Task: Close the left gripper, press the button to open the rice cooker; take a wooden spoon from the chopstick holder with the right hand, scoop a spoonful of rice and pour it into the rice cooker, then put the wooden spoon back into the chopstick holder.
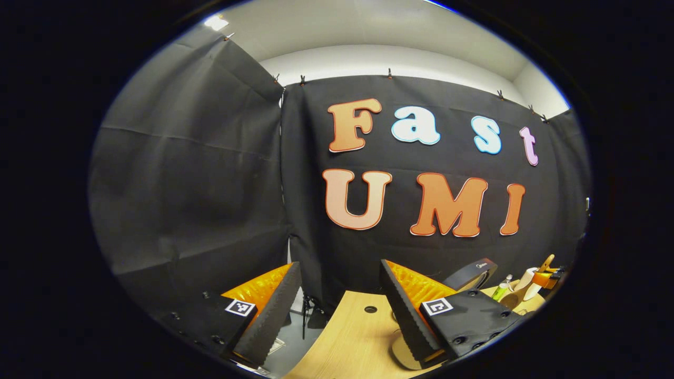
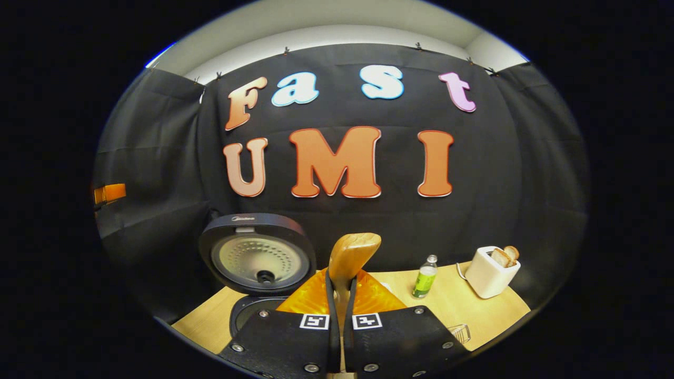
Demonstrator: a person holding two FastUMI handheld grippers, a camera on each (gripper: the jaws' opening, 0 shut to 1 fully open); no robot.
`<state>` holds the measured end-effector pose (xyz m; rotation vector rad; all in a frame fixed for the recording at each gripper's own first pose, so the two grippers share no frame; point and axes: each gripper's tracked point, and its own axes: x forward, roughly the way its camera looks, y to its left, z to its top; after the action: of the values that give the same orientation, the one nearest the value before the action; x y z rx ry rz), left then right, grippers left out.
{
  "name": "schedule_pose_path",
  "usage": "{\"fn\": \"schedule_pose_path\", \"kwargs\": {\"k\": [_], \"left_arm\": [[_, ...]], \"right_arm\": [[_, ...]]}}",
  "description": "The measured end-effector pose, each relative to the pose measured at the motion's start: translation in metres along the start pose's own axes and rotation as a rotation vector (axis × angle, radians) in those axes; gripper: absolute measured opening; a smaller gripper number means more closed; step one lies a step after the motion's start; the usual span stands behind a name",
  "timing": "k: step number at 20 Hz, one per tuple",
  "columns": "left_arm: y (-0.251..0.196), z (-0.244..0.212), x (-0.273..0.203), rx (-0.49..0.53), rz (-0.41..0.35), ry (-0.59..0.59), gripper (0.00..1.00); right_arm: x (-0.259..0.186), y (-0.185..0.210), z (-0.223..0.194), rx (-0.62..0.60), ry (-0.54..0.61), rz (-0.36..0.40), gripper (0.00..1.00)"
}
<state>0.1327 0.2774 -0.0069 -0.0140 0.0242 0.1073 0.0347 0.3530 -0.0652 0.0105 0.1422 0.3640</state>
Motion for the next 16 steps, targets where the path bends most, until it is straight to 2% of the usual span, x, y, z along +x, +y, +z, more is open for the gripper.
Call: {"fn": "schedule_pose_path", "kwargs": {"k": [8, 16], "left_arm": [[-0.046, 0.001, -0.001, 0.027, -0.004, -0.006, 0.97], [-0.099, 0.009, -0.016, 0.04, 0.008, -0.017, 0.97]], "right_arm": [[-0.02, -0.12, -0.017, 0.055, 0.021, -0.166, 0.02], [-0.023, -0.213, -0.09, 0.11, 0.123, -0.238, 0.02]]}}
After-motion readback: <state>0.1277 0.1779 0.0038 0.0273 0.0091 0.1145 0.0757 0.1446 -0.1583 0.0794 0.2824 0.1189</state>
